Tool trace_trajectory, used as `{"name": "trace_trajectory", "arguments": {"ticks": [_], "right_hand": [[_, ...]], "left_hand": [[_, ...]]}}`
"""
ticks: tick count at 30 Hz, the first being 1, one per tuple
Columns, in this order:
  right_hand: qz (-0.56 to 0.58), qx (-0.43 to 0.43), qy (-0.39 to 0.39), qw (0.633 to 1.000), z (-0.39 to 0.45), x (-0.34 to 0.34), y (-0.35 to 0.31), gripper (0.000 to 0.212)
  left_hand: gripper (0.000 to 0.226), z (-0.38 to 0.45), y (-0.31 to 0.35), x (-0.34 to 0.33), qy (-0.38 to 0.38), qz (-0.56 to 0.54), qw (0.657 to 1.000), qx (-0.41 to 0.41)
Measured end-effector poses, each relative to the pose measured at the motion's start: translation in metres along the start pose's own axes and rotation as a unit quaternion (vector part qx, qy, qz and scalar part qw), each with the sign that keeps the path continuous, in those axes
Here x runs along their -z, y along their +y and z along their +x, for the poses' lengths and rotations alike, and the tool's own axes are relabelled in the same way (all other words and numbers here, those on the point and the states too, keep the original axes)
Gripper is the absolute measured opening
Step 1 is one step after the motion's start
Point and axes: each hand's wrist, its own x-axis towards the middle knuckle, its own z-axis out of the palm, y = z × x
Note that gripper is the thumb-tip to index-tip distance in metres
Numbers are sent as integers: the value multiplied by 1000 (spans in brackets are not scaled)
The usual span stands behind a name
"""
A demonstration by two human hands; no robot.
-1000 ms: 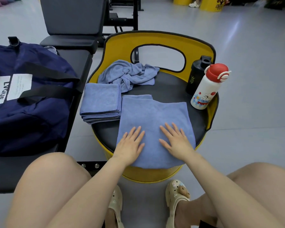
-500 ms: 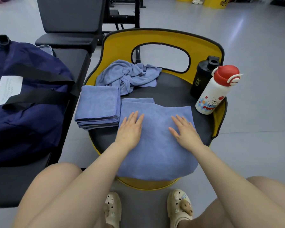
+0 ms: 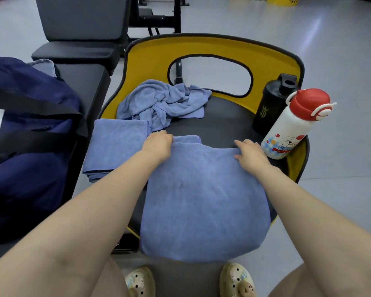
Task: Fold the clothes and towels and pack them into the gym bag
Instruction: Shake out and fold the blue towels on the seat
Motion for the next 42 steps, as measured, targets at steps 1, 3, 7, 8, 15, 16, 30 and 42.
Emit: {"name": "trace_trajectory", "arguments": {"ticks": [1, 3, 7, 8, 15, 16, 30, 42], "right_hand": [[6, -6, 7, 1000, 3, 1, -1, 42], [26, -17, 18, 999, 6, 4, -3, 30], [41, -10, 83, 996, 6, 17, -5, 24], [39, -2, 102, 994, 5, 22, -5, 25], [71, 14, 180, 981, -3, 64, -13, 27], [80, 14, 187, 979, -6, 67, -14, 28], [104, 10, 200, 974, -108, 33, 2, 24], [134, 6, 165, 977, -176, -4, 14, 25]], "left_hand": [[30, 2, -1, 0, -8, -16, 1000, 2], [26, 5, -3, 1, -3, -50, 999, 2], [24, 7, -3, 15, 64, -116, 991, 10], [26, 7, -2, 21, 80, -130, 988, 18], [29, 3, -7, 50, 164, -180, 969, 37], [29, 0, -7, 52, 176, -190, 965, 36], [26, -105, -2, 12, 182, -178, 966, -50], [27, -183, 1, -38, 130, -167, 976, -41]]}}
